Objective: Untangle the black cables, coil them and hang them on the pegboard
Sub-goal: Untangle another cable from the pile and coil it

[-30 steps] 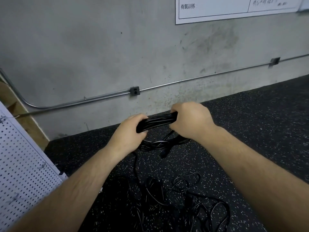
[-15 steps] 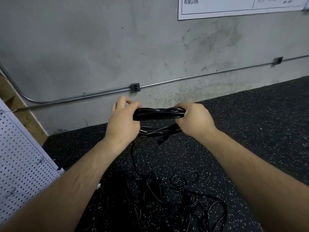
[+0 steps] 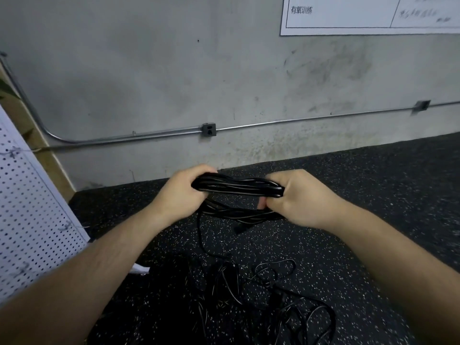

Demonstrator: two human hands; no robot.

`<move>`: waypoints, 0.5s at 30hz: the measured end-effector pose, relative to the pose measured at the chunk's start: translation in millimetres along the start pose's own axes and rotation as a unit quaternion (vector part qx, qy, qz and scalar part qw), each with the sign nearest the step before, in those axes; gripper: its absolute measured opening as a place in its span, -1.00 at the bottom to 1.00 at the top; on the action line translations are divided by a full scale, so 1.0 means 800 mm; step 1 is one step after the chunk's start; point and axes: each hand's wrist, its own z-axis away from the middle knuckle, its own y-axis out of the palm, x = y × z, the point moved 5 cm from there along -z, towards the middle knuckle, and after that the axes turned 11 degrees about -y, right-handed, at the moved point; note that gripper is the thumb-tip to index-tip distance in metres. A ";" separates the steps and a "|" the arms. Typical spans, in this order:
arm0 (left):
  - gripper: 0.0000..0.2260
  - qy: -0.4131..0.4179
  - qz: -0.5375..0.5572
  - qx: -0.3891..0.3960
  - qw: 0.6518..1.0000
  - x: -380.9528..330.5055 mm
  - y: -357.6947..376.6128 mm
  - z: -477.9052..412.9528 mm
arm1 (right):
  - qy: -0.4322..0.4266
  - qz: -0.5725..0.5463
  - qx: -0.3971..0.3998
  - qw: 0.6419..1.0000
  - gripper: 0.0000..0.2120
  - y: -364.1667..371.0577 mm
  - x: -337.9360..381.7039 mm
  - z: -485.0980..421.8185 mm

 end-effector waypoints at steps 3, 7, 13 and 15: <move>-0.80 -0.183 0.229 0.122 0.948 0.013 0.021 0.010 | 0.017 0.062 -0.018 0.998 -0.82 0.004 -0.011 0.000; -0.90 -0.205 0.230 0.092 0.947 0.009 0.021 0.012 | 0.040 0.111 -0.018 0.993 -0.86 0.008 -0.020 -0.006; -0.74 -0.124 0.003 0.054 0.991 -0.020 0.022 0.003 | 0.003 0.098 0.080 0.992 -0.04 0.035 0.007 -0.019; -0.72 -0.080 -0.066 0.032 0.994 -0.028 0.013 -0.002 | 0.062 -0.035 0.153 0.986 0.13 0.033 0.009 -0.017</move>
